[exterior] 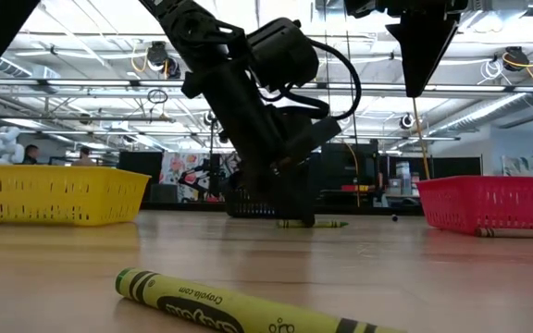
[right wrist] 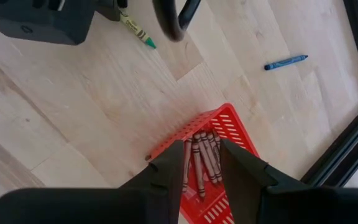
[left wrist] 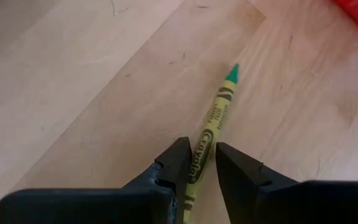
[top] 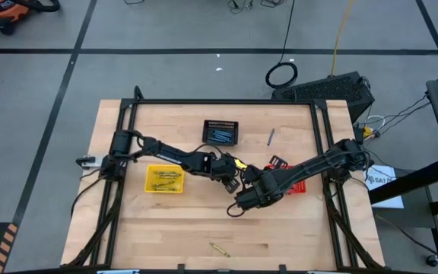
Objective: Sort crayons
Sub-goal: Put the green crayon into the yellow bin
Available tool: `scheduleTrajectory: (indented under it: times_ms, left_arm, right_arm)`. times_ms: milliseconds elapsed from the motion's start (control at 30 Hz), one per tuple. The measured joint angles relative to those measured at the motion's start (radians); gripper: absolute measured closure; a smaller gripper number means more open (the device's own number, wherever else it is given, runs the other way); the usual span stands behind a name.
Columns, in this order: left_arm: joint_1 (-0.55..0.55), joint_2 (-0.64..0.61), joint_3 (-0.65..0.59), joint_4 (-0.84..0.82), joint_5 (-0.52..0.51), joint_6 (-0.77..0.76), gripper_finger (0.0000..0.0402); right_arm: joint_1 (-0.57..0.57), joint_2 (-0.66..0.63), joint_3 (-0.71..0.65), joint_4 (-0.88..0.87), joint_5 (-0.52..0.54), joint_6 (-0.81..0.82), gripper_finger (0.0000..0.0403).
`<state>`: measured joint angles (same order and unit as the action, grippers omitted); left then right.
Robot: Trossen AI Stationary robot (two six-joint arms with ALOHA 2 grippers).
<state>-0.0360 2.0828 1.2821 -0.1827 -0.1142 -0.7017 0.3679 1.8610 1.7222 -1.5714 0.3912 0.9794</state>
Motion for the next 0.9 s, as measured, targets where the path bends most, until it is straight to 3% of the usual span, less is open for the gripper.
scheduleTrajectory:
  times_ms: [300,567,900]
  left_arm:
    - [0.001,0.033,0.003,-0.052,-0.011,0.089,0.0319]
    - [-0.014,0.032,0.006,-0.116,0.010,0.265,0.0392]
    - [-0.038,-0.051,-0.007,-0.183,0.039,0.379,0.0398]
  right_arm:
    - [0.000,0.000,0.000,0.000,0.000,-0.004,0.0312]
    - [0.000,0.000,0.000,0.000,0.000,-0.019,0.0312]
    - [0.000,0.000,0.000,0.000,0.000,-0.019,0.0312]
